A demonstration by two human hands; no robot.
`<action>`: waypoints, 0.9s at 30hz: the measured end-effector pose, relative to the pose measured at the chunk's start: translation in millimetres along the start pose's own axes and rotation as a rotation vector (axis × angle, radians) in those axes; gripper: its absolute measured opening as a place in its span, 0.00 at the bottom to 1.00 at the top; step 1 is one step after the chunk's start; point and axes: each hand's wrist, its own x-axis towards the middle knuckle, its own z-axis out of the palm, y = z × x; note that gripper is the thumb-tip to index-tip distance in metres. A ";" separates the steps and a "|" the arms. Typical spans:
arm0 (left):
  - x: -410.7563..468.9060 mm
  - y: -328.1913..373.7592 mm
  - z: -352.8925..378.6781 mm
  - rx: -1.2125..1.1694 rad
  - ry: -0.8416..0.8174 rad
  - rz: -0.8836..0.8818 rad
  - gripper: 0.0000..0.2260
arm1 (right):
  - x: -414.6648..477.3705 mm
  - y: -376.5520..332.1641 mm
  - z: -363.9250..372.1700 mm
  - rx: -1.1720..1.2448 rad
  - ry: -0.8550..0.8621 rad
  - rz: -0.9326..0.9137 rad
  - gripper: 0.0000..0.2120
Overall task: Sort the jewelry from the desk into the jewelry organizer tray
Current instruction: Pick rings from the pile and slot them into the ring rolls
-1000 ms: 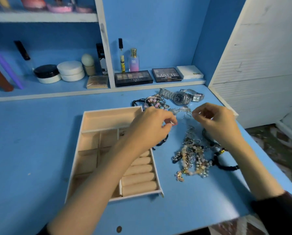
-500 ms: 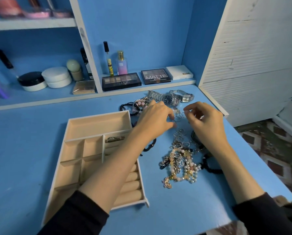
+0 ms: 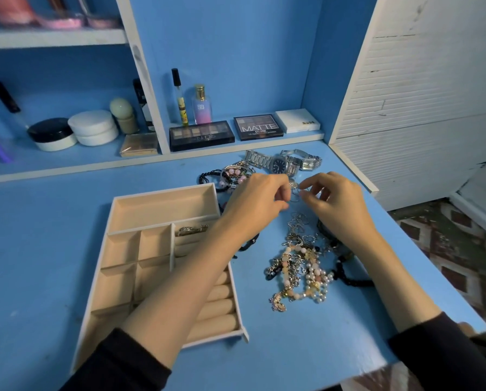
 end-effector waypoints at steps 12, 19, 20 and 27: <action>-24.2 -10.9 -19.6 -0.102 0.070 -0.028 0.02 | 22.8 -9.3 0.8 -0.383 -0.266 -0.130 0.03; -30.0 -10.7 -22.5 -0.113 0.084 -0.047 0.03 | 29.4 -13.4 -0.5 -0.377 -0.409 -0.143 0.04; -30.2 -10.5 -22.8 -0.117 0.085 -0.049 0.03 | 29.4 -13.8 -0.8 -0.373 -0.421 -0.144 0.05; -31.2 -10.5 -23.1 -0.151 0.107 -0.060 0.03 | 29.1 -11.3 -3.6 -0.268 -0.373 -0.157 0.04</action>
